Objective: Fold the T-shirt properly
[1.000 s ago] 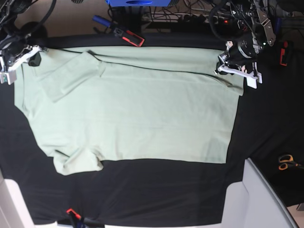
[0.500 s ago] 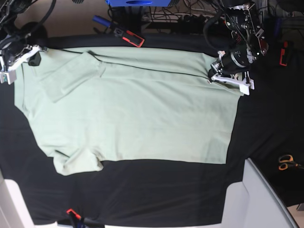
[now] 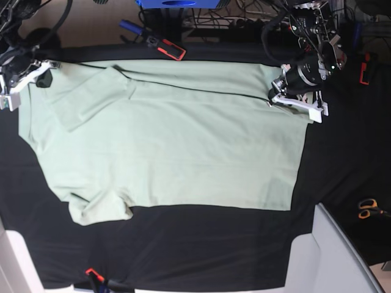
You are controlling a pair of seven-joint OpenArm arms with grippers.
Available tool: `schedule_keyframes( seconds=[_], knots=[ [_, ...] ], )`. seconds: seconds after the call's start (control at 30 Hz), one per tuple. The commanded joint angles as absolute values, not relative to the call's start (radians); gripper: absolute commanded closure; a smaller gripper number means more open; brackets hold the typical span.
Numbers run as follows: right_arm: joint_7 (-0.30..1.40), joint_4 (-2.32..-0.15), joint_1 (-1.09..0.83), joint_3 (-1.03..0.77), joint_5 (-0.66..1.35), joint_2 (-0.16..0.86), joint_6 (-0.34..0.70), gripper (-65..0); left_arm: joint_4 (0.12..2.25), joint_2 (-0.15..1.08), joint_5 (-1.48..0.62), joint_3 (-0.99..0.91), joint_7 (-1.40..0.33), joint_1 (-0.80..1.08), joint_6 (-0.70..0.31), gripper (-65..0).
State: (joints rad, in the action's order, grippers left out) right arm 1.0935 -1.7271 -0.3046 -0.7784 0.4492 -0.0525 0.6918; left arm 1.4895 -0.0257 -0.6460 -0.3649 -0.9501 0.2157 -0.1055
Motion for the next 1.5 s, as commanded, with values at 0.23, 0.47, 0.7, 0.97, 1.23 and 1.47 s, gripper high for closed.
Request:
schedule_keyframes(
  seconds=[0.23,0.47,0.7,0.97,1.23,1.47],
  knots=[
    [1.078,-1.741,-0.305,-0.779,0.467,-0.042,0.698,-0.1,1.474,-0.022,-0.656,-0.364,-0.94,0.154,-0.11,0.0],
    [1.078,-1.741,-0.305,-0.779,0.467,-0.042,0.698,-0.1,1.345,-0.021,-0.651,-0.367,-0.934,0.093,-0.11,0.0],
    [1.078,-1.741,-0.306,-0.779,0.467,-0.042,0.698,-0.1,1.343,-0.021,-0.657,-0.377,-0.934,0.054,-0.11,0.0],
    [1.078,-1.741,-0.306,-0.779,0.467,-0.041,0.698,-0.1,1.339,-0.016,-0.653,-0.38,-0.934,0.031,-0.11,0.0],
    [1.078,-1.741,-0.306,-0.779,0.467,-0.042,0.698,-0.1,1.36,0.084,-0.657,-0.375,-0.934,0.059,-0.11,0.0],
    [1.082,-1.741,-0.314,-0.699,0.467,-0.045,0.698,-0.1,1.578,0.133,-0.651,-0.364,-0.934,0.229,-0.11,0.0]
  ],
)
